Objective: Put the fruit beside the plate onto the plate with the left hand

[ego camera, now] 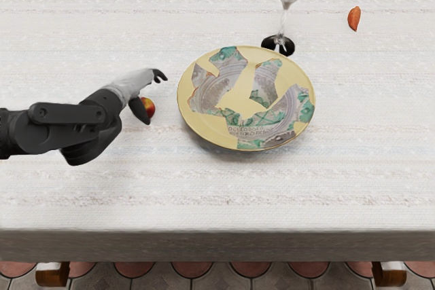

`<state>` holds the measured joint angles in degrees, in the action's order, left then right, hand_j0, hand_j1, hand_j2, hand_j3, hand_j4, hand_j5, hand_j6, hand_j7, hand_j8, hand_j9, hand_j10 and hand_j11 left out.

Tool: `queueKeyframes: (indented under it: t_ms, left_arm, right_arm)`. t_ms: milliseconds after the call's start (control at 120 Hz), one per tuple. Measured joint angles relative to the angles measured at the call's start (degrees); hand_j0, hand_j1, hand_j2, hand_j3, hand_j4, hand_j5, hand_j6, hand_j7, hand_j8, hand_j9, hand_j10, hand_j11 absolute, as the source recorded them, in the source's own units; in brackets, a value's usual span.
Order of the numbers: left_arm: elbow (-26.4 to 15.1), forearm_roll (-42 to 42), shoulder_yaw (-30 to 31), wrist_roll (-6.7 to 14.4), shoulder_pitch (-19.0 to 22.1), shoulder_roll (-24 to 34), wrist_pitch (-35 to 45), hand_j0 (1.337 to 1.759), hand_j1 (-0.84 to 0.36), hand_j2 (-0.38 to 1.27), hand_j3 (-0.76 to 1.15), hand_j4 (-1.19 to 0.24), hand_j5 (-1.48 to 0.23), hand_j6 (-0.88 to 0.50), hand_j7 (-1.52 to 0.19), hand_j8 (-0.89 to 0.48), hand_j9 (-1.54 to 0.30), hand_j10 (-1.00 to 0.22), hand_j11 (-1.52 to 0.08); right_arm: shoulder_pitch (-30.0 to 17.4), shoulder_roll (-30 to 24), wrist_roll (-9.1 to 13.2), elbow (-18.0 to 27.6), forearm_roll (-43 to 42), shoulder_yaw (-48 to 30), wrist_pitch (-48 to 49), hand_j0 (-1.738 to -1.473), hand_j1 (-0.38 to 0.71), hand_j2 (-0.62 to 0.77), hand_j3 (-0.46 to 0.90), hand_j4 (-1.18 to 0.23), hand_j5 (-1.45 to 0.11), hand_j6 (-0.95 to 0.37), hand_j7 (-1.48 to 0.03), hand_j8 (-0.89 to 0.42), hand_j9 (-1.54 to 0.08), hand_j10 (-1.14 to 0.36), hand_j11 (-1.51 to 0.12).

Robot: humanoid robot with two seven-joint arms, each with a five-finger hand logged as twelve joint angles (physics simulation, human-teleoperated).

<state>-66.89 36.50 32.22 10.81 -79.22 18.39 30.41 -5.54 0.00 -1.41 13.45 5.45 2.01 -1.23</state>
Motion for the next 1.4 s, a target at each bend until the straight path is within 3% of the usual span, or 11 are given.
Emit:
queueKeyframes:
  t_ms: [375, 492, 567, 825, 1100, 1250, 1400]
  left_arm:
    - [2.95, 0.21, 2.20, 0.54, 0.82, -1.86, 0.67, 1.658, -0.24, 0.12, 0.00, -0.50, -0.65, -0.50, -0.65, -0.50, -0.65, -0.50, -0.65]
    - [2.98, 0.46, 2.47, 0.84, 0.97, -1.86, 0.62, 1.656, -0.29, 0.18, 0.00, -0.56, -0.72, -0.56, -0.72, -0.44, -0.74, -0.54, -0.74]
    - [3.00, 0.73, 2.87, 0.91, 1.00, -1.87, 0.63, 1.654, -0.28, 0.14, 0.00, -0.59, -0.74, -0.56, -0.75, -0.43, -0.78, -0.53, -0.79]
    - [2.64, 0.52, 3.67, 2.04, -0.36, -1.82, 0.56, 1.654, -0.29, 0.37, 0.00, -0.69, -0.87, -0.61, -0.88, -0.47, -0.90, -0.58, -0.91]
    - [1.46, -0.47, 4.25, 2.72, -6.69, -1.25, -0.11, 1.653, -0.30, 0.37, 0.00, -0.72, -0.98, -0.56, -0.95, -0.44, -0.96, -0.54, -0.98]
    - [0.84, -2.89, 5.41, 3.04, -12.05, -1.85, -0.62, 1.653, -0.31, 0.38, 0.00, -0.72, -1.01, -0.55, -0.97, -0.42, -0.98, -0.53, -0.99]
    - [1.05, -6.43, 8.07, 3.23, -17.74, -8.16, -0.55, 1.653, -0.35, 0.45, 0.00, -0.72, -1.02, -0.52, -1.00, -0.39, -1.00, -0.50, -0.99]
  right_arm:
    - [0.00, 0.00, 0.00, 0.00, 0.00, 0.00, 0.00, -1.658, -0.31, -0.01, 0.00, -0.03, -0.04, -0.03, -0.04, -0.03, -0.04, -0.03, -0.04]
    - [0.00, 0.00, 0.00, 0.00, 0.00, 0.01, 0.00, -1.658, -0.31, -0.01, 0.00, -0.03, -0.04, -0.03, -0.04, -0.03, -0.04, -0.03, -0.04]
    - [0.00, 0.00, 0.00, 0.00, 0.00, 0.01, 0.00, -1.658, -0.31, -0.01, 0.00, -0.03, -0.04, -0.03, -0.04, -0.03, -0.04, -0.03, -0.04]
    - [0.00, 0.00, 0.00, 0.00, 0.00, 0.00, 0.00, -1.658, -0.31, -0.01, 0.00, -0.03, -0.04, -0.03, -0.04, -0.03, -0.04, -0.03, -0.04]
    - [0.00, 0.00, 0.00, 0.00, 0.00, 0.00, 0.00, -1.658, -0.31, -0.01, 0.00, -0.03, -0.04, -0.03, -0.04, -0.03, -0.04, -0.03, -0.04]
    - [0.00, 0.00, 0.00, 0.00, 0.00, -0.01, 0.00, -1.658, -0.31, -0.01, 0.00, -0.03, -0.04, -0.03, -0.04, -0.03, -0.04, -0.03, -0.04]
    - [0.00, 0.00, 0.00, 0.00, 0.00, 0.00, -0.01, -1.658, -0.31, -0.01, 0.00, -0.03, -0.04, -0.03, -0.04, -0.03, -0.04, -0.03, -0.04]
